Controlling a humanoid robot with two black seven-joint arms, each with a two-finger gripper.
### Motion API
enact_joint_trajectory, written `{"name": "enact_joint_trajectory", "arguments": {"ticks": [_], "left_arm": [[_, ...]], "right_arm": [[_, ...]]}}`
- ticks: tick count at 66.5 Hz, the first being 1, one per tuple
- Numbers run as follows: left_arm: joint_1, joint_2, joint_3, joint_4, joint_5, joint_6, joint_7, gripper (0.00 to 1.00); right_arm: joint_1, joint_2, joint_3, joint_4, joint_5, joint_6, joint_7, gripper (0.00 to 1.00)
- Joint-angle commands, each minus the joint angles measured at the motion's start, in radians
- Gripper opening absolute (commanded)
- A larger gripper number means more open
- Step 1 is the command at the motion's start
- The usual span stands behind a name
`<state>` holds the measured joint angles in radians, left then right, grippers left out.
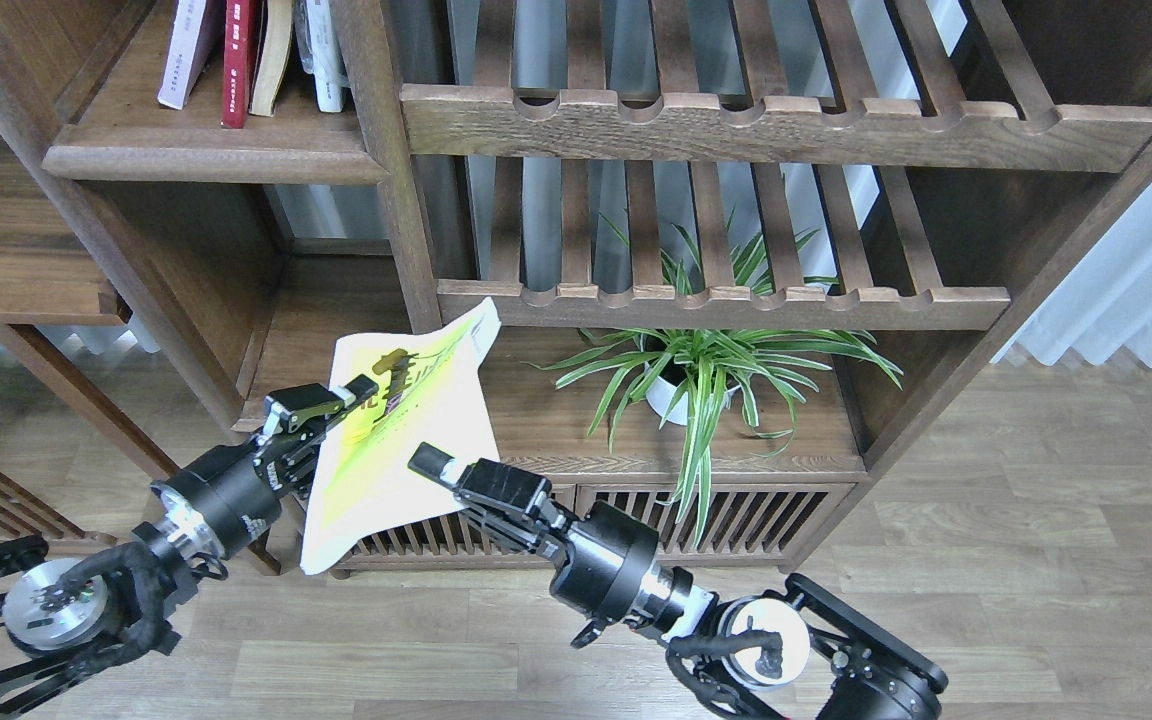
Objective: Organize books on shelf
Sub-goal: 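Grasp the yellow-green book with the left gripper and release the right gripper, then carry the yellow-green book with the left gripper up toward the upper shelf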
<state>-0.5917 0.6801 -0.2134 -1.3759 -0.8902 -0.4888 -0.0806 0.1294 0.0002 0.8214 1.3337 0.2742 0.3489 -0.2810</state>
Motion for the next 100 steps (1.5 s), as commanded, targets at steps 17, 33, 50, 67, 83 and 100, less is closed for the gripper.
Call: {"name": "enact_joint_trajectory", "arguments": {"ticks": [17, 33, 50, 67, 83, 100], "left_arm": [[0.001, 0.045, 0.012, 0.000, 0.016, 0.000, -0.001, 0.01], [0.001, 0.067, 0.029, 0.001, 0.030, 0.000, -0.002, 0.01], [0.001, 0.113, 0.042, 0.020, 0.030, 0.000, -0.004, 0.01], [0.001, 0.240, 0.069, 0.037, 0.039, 0.000, -0.013, 0.01], [0.010, 0.358, 0.083, 0.035, 0.255, 0.000, -0.013, 0.02], [0.023, 0.421, 0.034, 0.087, 0.338, 0.000, -0.016, 0.02]], "right_arm": [[0.003, 0.000, 0.078, -0.051, -0.001, 0.005, -0.001, 0.11], [0.003, 0.000, 0.101, -0.085, -0.004, 0.036, 0.000, 0.18], [-0.007, 0.000, 0.151, -0.119, -0.040, 0.073, 0.002, 1.00], [-0.085, 0.000, 0.186, -0.110, -0.036, 0.140, 0.002, 1.00], [-0.191, 0.000, 0.176, -0.087, -0.047, 0.140, 0.031, 1.00], [-0.275, 0.000, 0.216, -0.024, -0.064, 0.140, 0.028, 1.00]]}}
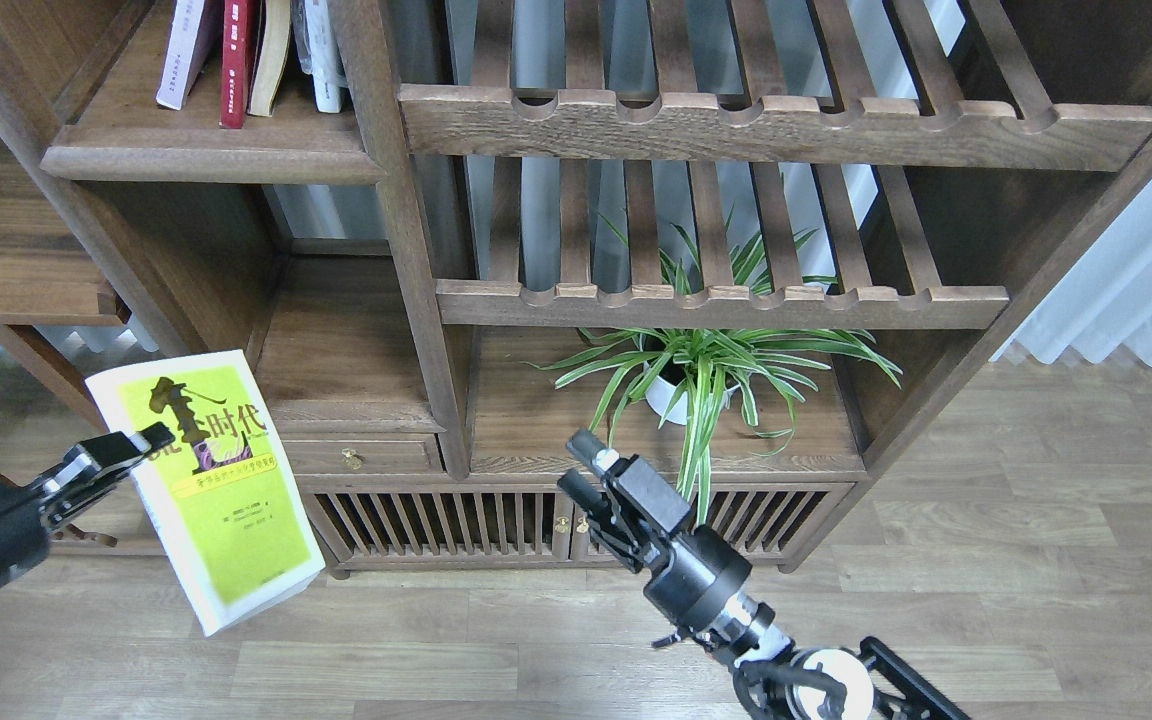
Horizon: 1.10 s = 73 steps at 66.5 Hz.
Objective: Organize books on shelf
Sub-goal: 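Carry the yellow-green book with the left gripper up toward the upper shelf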
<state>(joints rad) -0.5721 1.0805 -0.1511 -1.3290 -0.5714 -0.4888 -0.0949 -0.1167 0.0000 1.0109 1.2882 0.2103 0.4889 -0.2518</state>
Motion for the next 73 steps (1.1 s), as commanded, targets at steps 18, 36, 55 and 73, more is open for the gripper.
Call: {"name": "enact_joint_trajectory", "arguments": {"ticks": [18, 36, 55, 73], "left_arm": [[0.014, 0.016, -0.223, 0.122, 0.128, 0.000, 0.003, 0.03], [0.020, 0.088, -0.347, 0.077, 0.176, 0.000, 0.011, 0.02], [0.020, 0.206, -0.551, 0.028, 0.174, 0.000, 0.015, 0.02], [0.014, 0.245, -0.785, 0.028, 0.202, 0.000, 0.055, 0.02]], "right_arm": [[-0.063, 0.000, 0.012, 0.040, -0.009, 0.000, -0.004, 1.00], [-0.092, 0.000, 0.021, 0.048, -0.011, -0.035, -0.009, 1.00], [-0.093, 0.000, 0.049, 0.057, -0.009, -0.070, -0.012, 1.00], [-0.093, 0.000, 0.049, 0.057, -0.009, -0.070, -0.020, 1.00]]}}
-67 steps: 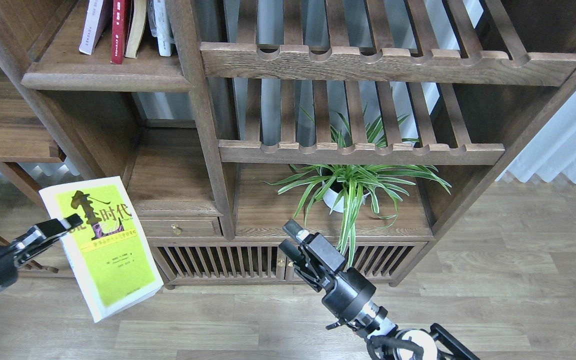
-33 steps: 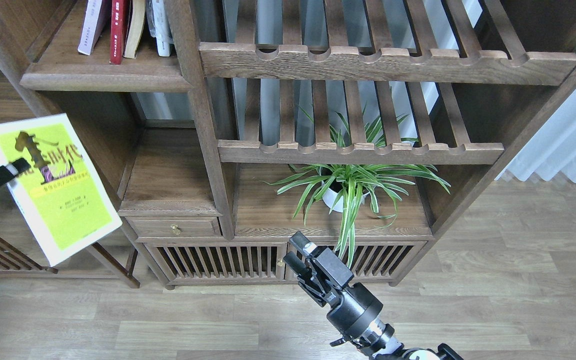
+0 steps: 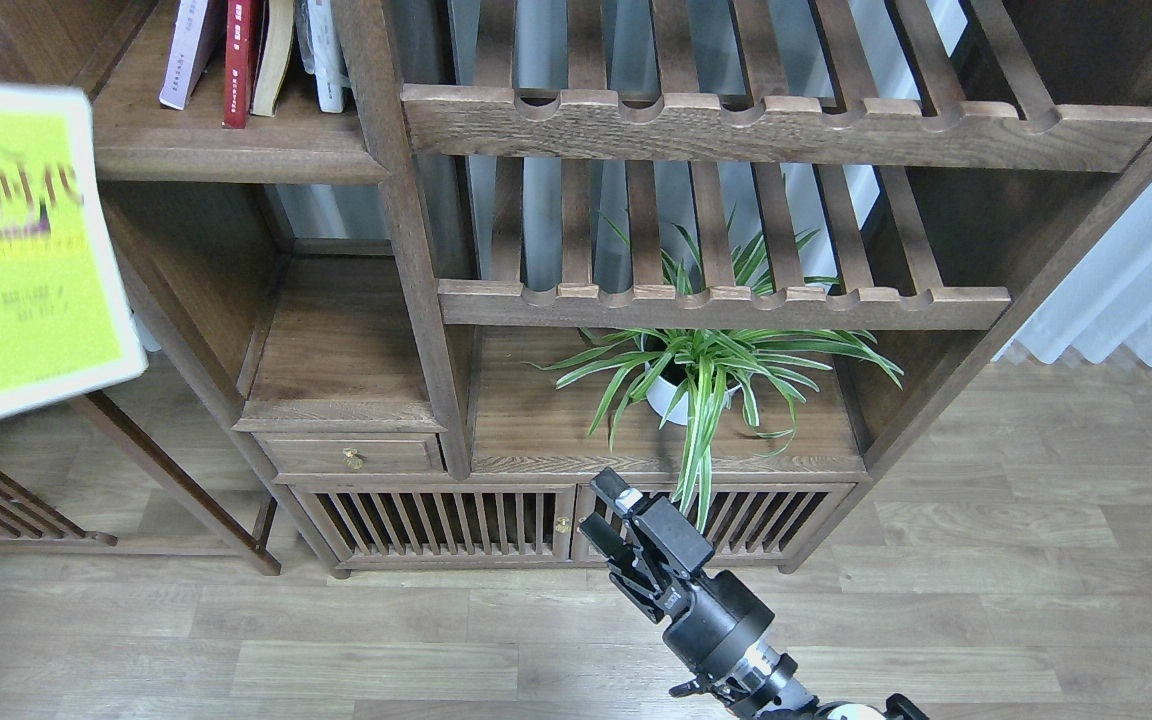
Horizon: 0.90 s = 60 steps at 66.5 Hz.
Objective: Organize books on shelf
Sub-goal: 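Carry the yellow-green book with the left gripper up toward the upper shelf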
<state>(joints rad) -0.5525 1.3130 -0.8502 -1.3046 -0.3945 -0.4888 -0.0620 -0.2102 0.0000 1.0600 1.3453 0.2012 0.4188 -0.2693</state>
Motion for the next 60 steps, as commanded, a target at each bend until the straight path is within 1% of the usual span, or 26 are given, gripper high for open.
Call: {"name": "enact_joint_trajectory", "arguments": {"ticks": [1, 3, 4, 11, 23, 26, 28, 37, 41, 47, 53, 54, 60], "left_arm": [[-0.009, 0.011, -0.104, 0.007, 0.043, 0.000, 0.030, 0.02], [-0.010, 0.009, -0.127, 0.010, 0.071, 0.000, 0.036, 0.02], [-0.015, 0.003, -0.165, 0.013, 0.122, 0.000, 0.039, 0.02], [-0.058, -0.018, -0.214, 0.030, 0.213, 0.000, 0.042, 0.02], [-0.274, -0.038, -0.197, 0.050, 0.335, 0.000, 0.045, 0.02], [-0.335, -0.064, -0.179, 0.045, 0.358, 0.000, 0.057, 0.02], [-0.354, -0.078, -0.170, 0.045, 0.362, 0.000, 0.065, 0.02], [-0.469, -0.173, -0.075, 0.045, 0.381, 0.000, 0.128, 0.02], [-0.500, -0.205, -0.035, 0.050, 0.416, 0.000, 0.136, 0.02], [-0.520, -0.251, -0.021, 0.065, 0.467, 0.000, 0.136, 0.02], [-0.530, -0.314, -0.033, 0.088, 0.525, 0.000, 0.139, 0.02], [-0.546, -0.346, -0.045, 0.114, 0.596, 0.000, 0.137, 0.02], [-0.560, -0.393, -0.081, 0.143, 0.672, 0.000, 0.137, 0.02]], "right_arm": [[0.000, 0.000, 0.000, 0.000, 0.000, 0.000, -0.004, 1.00], [0.000, 0.000, -0.002, 0.000, 0.000, 0.000, -0.005, 1.00], [0.002, 0.000, -0.002, 0.000, 0.000, 0.000, -0.010, 1.00], [0.002, 0.000, -0.003, 0.000, 0.000, 0.000, -0.011, 1.00], [0.002, 0.000, -0.005, 0.000, 0.000, 0.000, -0.013, 1.00], [0.002, 0.000, -0.003, 0.000, 0.000, 0.000, -0.013, 1.00], [0.002, 0.000, -0.003, 0.000, 0.000, 0.000, -0.013, 1.00], [0.002, 0.000, 0.000, 0.002, 0.000, 0.001, -0.014, 1.00], [0.002, 0.000, 0.001, 0.003, 0.000, 0.002, -0.014, 1.00], [0.002, 0.000, 0.001, 0.005, 0.000, 0.002, -0.014, 1.00], [0.002, 0.000, 0.001, 0.009, 0.000, 0.002, -0.016, 1.00], [0.002, 0.000, 0.001, 0.009, 0.000, 0.002, -0.016, 1.00], [0.002, 0.000, 0.001, 0.009, 0.000, 0.002, -0.016, 1.00]]}}
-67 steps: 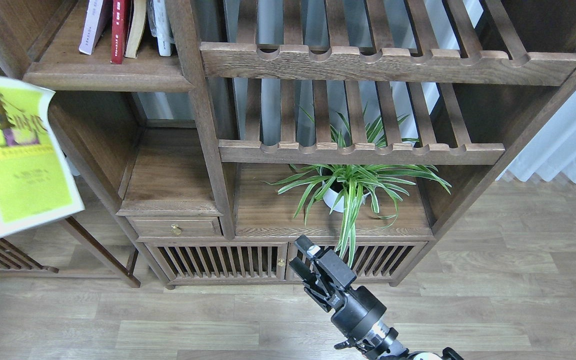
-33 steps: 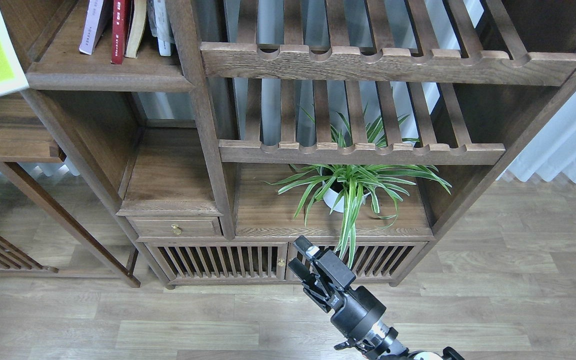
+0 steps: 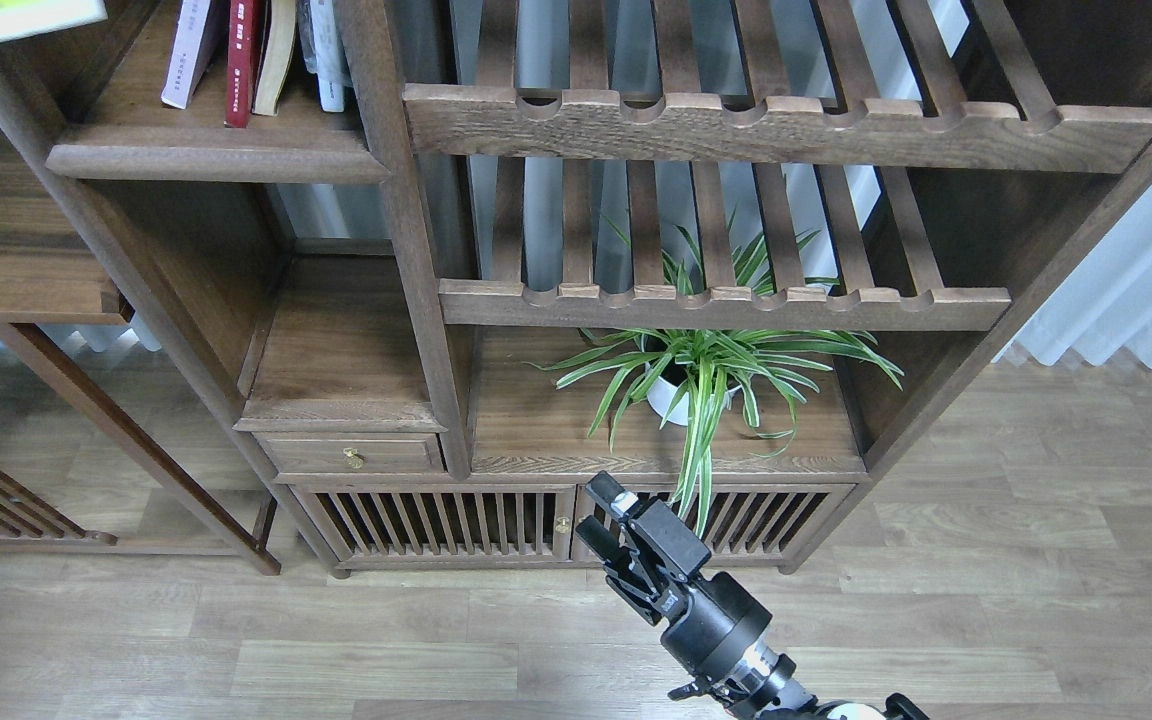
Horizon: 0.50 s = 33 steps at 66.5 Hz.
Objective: Organize books on shelf
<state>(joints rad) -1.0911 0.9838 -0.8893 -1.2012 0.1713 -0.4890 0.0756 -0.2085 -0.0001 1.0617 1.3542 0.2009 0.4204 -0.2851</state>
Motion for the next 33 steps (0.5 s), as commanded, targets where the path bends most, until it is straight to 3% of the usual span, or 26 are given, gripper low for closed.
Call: {"name": "enact_joint_trajectory", "arguments": {"ticks": [1, 16, 33], "left_arm": [[-0.021, -0.069, -0.045, 0.046, 0.112, 0.000, 0.000, 0.02], [-0.064, -0.102, -0.091, 0.114, 0.220, 0.000, 0.003, 0.02], [-0.133, -0.122, -0.105, 0.189, 0.269, 0.000, 0.036, 0.02]], "right_arm": [[0.000, 0.000, 0.000, 0.000, 0.000, 0.000, 0.000, 1.00], [0.000, 0.000, 0.001, 0.000, 0.000, 0.000, 0.000, 1.00], [0.000, 0.000, 0.001, 0.000, 0.000, 0.000, 0.000, 1.00]]}}
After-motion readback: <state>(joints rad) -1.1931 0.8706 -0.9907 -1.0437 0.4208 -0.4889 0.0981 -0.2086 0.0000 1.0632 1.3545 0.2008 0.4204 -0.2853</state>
